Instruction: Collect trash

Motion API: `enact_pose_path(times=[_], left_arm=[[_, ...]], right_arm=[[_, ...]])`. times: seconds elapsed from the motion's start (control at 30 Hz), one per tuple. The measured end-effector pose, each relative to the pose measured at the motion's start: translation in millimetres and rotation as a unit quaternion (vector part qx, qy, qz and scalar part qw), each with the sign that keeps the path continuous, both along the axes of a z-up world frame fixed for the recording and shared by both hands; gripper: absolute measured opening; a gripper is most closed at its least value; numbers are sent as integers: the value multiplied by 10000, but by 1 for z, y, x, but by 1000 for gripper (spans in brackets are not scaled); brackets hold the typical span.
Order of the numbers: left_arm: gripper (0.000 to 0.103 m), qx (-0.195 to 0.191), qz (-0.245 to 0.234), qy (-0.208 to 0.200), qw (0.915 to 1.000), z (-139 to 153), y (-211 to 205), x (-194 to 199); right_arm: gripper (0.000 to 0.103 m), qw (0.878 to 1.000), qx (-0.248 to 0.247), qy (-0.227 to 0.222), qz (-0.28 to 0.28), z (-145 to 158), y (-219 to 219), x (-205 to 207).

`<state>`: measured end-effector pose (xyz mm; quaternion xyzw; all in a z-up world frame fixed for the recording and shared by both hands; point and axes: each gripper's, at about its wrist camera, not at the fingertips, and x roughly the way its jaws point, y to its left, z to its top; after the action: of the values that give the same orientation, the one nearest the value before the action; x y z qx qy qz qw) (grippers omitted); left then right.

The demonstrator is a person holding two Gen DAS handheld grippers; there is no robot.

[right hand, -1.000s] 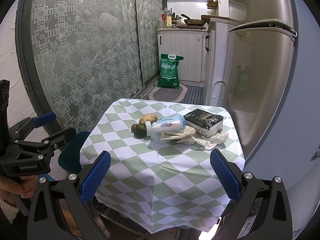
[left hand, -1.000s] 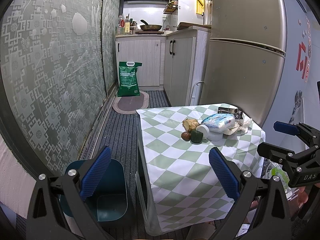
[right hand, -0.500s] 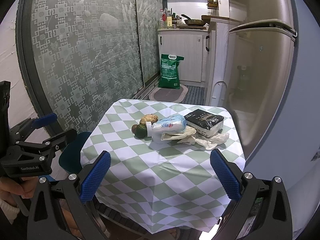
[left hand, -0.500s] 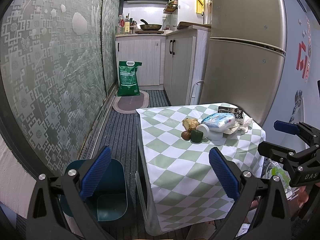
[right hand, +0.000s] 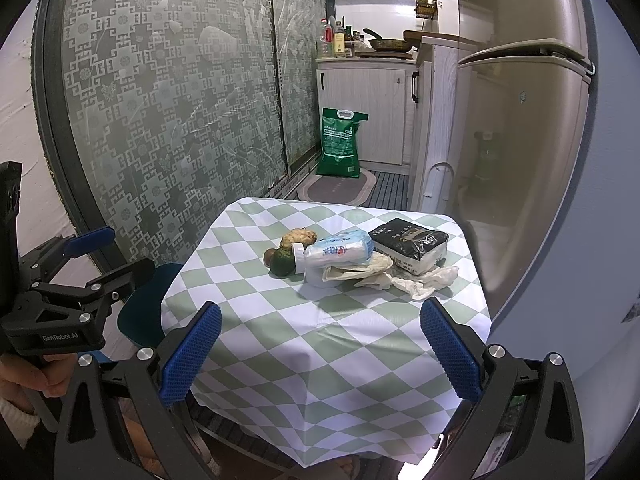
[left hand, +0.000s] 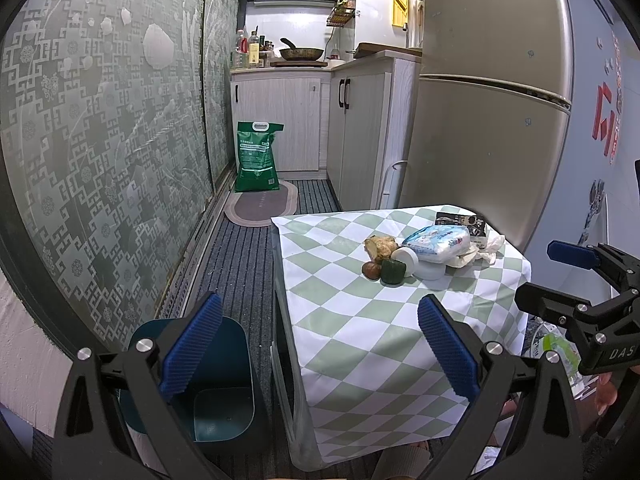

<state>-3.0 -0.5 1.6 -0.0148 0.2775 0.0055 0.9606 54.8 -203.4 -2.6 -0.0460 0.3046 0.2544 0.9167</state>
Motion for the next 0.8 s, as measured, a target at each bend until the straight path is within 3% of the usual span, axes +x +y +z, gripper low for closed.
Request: enact_pose_path(times=[0.47, 0.7, 0.8], left_arm=[[100, -19, -137, 38, 9999, -3, -1, 2], [99, -6, -479, 176, 9987, -5, -3, 10], [88, 84, -623, 169, 9979, -2, -4, 12]], right_arm=[[100, 9999, -10, -108, 3, 5, 0, -2], [92, 9999, 92, 102, 79, 3, -2, 10], [87, 9997, 73, 197, 109, 3, 0, 15]])
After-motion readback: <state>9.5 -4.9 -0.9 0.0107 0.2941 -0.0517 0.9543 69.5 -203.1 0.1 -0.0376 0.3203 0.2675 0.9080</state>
